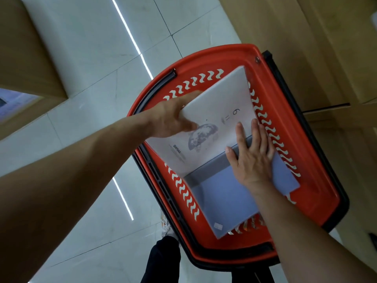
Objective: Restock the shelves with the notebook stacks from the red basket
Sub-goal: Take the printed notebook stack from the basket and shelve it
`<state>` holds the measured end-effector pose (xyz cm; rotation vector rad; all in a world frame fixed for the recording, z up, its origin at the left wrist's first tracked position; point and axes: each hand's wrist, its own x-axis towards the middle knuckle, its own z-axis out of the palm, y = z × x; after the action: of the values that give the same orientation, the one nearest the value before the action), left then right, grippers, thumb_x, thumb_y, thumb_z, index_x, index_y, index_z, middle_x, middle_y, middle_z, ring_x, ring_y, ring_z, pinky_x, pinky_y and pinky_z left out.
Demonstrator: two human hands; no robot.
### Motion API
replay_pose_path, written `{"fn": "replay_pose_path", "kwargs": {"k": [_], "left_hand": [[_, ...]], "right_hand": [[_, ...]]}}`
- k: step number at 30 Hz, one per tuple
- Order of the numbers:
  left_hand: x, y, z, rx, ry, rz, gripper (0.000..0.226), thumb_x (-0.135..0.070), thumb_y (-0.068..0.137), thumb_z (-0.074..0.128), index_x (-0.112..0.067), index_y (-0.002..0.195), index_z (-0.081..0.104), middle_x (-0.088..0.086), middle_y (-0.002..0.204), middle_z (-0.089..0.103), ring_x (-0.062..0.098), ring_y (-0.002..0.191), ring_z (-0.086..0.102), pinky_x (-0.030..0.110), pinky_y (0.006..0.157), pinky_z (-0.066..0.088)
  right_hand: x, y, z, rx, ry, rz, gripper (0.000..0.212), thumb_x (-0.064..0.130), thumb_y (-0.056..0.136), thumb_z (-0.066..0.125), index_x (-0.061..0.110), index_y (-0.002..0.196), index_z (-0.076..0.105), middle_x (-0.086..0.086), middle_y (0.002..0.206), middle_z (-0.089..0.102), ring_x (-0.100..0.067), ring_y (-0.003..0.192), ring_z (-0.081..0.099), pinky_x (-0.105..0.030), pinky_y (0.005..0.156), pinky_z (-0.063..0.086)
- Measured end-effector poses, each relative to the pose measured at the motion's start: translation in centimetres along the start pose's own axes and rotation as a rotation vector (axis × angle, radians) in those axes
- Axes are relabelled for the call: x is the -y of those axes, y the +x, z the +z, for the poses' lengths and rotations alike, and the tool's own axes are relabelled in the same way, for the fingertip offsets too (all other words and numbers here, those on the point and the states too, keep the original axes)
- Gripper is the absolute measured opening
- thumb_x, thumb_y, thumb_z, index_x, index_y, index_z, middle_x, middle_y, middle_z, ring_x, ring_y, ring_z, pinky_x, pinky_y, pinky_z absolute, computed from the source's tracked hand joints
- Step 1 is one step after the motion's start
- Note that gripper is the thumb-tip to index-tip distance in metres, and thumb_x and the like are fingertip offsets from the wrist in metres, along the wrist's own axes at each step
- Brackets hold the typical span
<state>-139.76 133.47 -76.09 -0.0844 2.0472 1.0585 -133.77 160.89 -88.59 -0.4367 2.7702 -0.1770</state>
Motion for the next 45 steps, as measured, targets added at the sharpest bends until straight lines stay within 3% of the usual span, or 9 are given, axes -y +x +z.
{"fn": "replay_pose_path", "kwargs": {"k": [7,10,13,17,20,24,28,39,45], "left_hand": [[-2.7,-7.6,-0.7,-0.279,0.029,0.014,0.069,-0.032,0.092,0.07,-0.048,0.149,0.036,-0.011,0.126,0.066,0.013,0.107,0.067,0.04,0.089,0.058],[-2.7,-13.8,-1.5,-0.466,-0.161,-0.002,0.069,-0.033,0.089,0.071,-0.053,0.147,0.039,-0.017,0.125,0.067,0.012,0.106,0.068,0.041,0.09,0.057],[-1.1,-19.1,-0.5,-0.618,-0.511,-0.033,0.061,-0.017,0.093,0.071,-0.043,0.144,0.049,-0.012,0.123,0.07,0.016,0.107,0.07,0.045,0.088,0.06],[2.8,-21.6,3.0,-0.793,-0.721,-0.162,0.051,-0.012,0.094,0.069,-0.039,0.135,0.056,-0.015,0.113,0.073,0.01,0.102,0.072,0.036,0.087,0.06],[5.8,-21.6,5.5,-0.819,-0.773,-0.22,0.05,-0.012,0.095,0.069,-0.047,0.128,0.055,-0.018,0.112,0.073,0.007,0.102,0.071,0.028,0.085,0.058],[8.3,-20.1,7.7,-0.828,-0.76,-0.315,0.058,-0.034,0.085,0.07,-0.035,0.139,0.05,-0.014,0.122,0.069,0.009,0.111,0.067,0.041,0.098,0.054],[9.4,-18.7,8.3,-0.85,-0.768,-0.455,0.066,-0.054,0.076,0.07,-0.031,0.135,0.053,-0.012,0.121,0.068,0.013,0.11,0.065,0.044,0.101,0.052],[5.1,-20.6,7.9,-0.87,-0.639,-0.41,0.049,-0.049,0.084,0.077,-0.035,0.128,0.063,-0.021,0.108,0.071,-0.004,0.098,0.066,0.014,0.077,0.048],[-3.4,-25.7,6.7,-0.803,-0.6,-0.325,0.047,-0.05,0.085,0.075,-0.039,0.128,0.061,-0.029,0.101,0.068,-0.01,0.094,0.063,0.013,0.073,0.044]], "right_hand": [[5.1,-0.8,-7.7,0.077,0.29,0.069,0.097,0.075,0.088,0.019,0.014,0.161,-0.001,-0.017,0.166,0.004,-0.035,0.151,0.009,-0.047,0.121,0.008],[10.1,-1.1,-11.4,0.017,0.642,0.133,0.102,0.072,0.087,0.029,0.005,0.16,0.004,-0.021,0.163,0.012,-0.033,0.147,0.021,-0.04,0.12,0.021],[15.0,-1.4,-12.8,0.148,0.93,0.133,0.104,0.071,0.084,0.037,0.011,0.161,0.002,-0.015,0.161,0.025,-0.021,0.143,0.033,-0.025,0.117,0.023],[18.9,-1.7,-10.8,0.332,0.962,0.164,0.098,0.073,0.078,0.052,0.025,0.158,0.021,-0.004,0.146,0.054,-0.018,0.127,0.056,-0.039,0.107,0.045],[19.6,-2.1,-8.4,0.331,0.873,0.175,0.094,0.082,0.075,0.052,0.033,0.152,0.029,-0.008,0.137,0.057,-0.028,0.121,0.058,-0.049,0.101,0.048],[19.5,-2.8,-7.3,0.249,0.873,0.184,0.094,0.075,0.079,0.055,0.029,0.156,0.025,-0.01,0.143,0.052,-0.026,0.126,0.054,-0.046,0.105,0.045],[19.6,-2.6,-7.6,0.239,0.939,0.244,0.09,0.069,0.076,0.063,0.029,0.151,0.033,0.002,0.135,0.061,-0.018,0.118,0.061,-0.044,0.099,0.051],[18.1,-6.1,-13.2,0.129,0.898,0.247,0.06,0.069,0.083,0.058,0.036,0.132,0.051,0.011,0.116,0.067,-0.012,0.105,0.065,-0.042,0.086,0.058],[16.2,-11.1,-23.3,0.035,0.932,0.28,0.04,0.048,0.091,0.066,0.035,0.127,0.055,0.02,0.108,0.065,0.008,0.096,0.061,-0.004,0.074,0.045]]}}
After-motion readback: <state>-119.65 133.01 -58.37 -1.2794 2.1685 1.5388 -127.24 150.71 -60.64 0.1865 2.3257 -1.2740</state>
